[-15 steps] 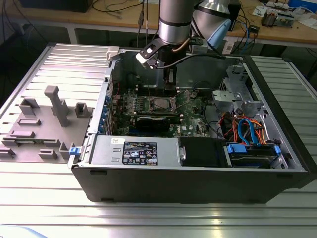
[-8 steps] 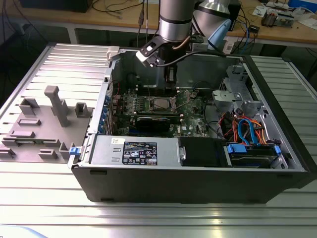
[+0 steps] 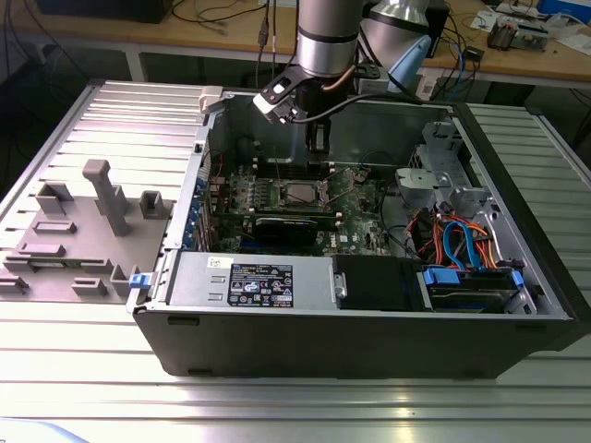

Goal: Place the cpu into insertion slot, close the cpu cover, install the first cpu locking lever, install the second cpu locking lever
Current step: 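Close the cpu cover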

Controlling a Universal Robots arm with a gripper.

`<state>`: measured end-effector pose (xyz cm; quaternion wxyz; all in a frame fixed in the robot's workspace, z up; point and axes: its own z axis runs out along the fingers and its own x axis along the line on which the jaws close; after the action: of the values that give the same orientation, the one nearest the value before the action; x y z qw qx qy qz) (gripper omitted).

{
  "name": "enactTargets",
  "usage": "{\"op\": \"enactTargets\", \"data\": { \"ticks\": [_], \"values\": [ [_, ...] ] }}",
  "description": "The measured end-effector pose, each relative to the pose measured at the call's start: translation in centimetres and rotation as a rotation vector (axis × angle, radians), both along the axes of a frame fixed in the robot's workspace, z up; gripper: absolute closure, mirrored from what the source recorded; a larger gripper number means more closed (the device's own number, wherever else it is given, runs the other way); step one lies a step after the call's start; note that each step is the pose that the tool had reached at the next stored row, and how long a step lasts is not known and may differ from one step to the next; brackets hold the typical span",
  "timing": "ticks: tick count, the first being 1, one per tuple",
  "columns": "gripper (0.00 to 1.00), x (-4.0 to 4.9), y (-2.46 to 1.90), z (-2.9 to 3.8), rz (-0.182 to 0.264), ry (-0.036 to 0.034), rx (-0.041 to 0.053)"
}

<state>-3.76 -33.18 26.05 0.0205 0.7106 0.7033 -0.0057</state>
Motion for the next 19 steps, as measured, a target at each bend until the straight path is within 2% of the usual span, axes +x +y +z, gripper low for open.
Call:
{"op": "enactTargets", "data": {
  "ticks": [19],
  "values": [
    [0.89,0.41,0.00,0.00,0.000,0.0001,0.0001]
  ]
}}
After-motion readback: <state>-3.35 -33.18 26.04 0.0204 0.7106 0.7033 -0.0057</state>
